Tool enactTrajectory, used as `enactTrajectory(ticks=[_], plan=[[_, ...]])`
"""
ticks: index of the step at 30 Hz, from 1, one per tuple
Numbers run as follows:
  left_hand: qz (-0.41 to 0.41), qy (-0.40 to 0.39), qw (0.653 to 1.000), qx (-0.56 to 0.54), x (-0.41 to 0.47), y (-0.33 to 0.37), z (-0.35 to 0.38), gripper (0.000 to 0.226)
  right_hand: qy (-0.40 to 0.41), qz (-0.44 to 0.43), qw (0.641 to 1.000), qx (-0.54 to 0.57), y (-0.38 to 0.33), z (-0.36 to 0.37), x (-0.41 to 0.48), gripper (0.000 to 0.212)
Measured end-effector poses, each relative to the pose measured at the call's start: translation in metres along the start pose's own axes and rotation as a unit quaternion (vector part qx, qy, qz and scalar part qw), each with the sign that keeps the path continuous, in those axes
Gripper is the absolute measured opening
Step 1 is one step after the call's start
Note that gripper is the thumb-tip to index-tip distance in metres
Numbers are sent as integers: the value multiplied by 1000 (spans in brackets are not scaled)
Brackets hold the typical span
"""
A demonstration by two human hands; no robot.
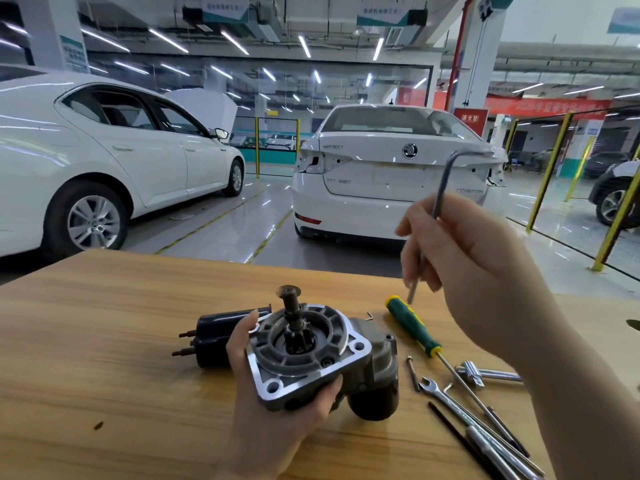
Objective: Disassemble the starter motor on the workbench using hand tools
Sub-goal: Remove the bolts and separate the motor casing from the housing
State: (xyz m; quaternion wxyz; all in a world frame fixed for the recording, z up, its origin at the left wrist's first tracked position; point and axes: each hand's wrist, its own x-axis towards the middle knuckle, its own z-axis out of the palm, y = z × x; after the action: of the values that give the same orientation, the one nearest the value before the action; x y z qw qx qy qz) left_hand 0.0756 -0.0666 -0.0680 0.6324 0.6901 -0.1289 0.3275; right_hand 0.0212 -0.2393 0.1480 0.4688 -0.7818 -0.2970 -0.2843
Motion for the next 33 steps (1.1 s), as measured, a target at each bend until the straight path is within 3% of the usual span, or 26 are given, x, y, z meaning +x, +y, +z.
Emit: enactTrajectory(ticks=[4, 9, 11, 14, 17, 20, 28, 33], plan=[[31, -3, 999, -26, 3, 30, 1, 109, 26, -36, 998, -33, -4, 18, -25, 29], [43, -15, 995, -85, 4, 58, 2, 98, 93, 17, 995, 45, 9, 54, -82, 19], [36, -17, 995, -90, 2, 61, 1, 96, 108, 18, 994, 11, 15, 64, -100, 12], [25, -19, 995, -96, 2, 64, 2, 93, 126, 14, 989, -79, 31, 74, -115, 30], [28, -17, 996, -88, 2, 67, 1, 94, 149, 106, 982, -50, 44, 83, -118, 53], [26, -19, 996, -81, 2, 71, -1, 96, 143, 154, 977, -24, 50, 90, -114, 51], [17, -9, 996, -82, 3, 69, 1, 95, 109, 160, 981, 20, 46, 94, -114, 48], [12, -7, 997, -76, 4, 73, 2, 92, 138, 174, 974, 46, 48, 100, -115, 53]])
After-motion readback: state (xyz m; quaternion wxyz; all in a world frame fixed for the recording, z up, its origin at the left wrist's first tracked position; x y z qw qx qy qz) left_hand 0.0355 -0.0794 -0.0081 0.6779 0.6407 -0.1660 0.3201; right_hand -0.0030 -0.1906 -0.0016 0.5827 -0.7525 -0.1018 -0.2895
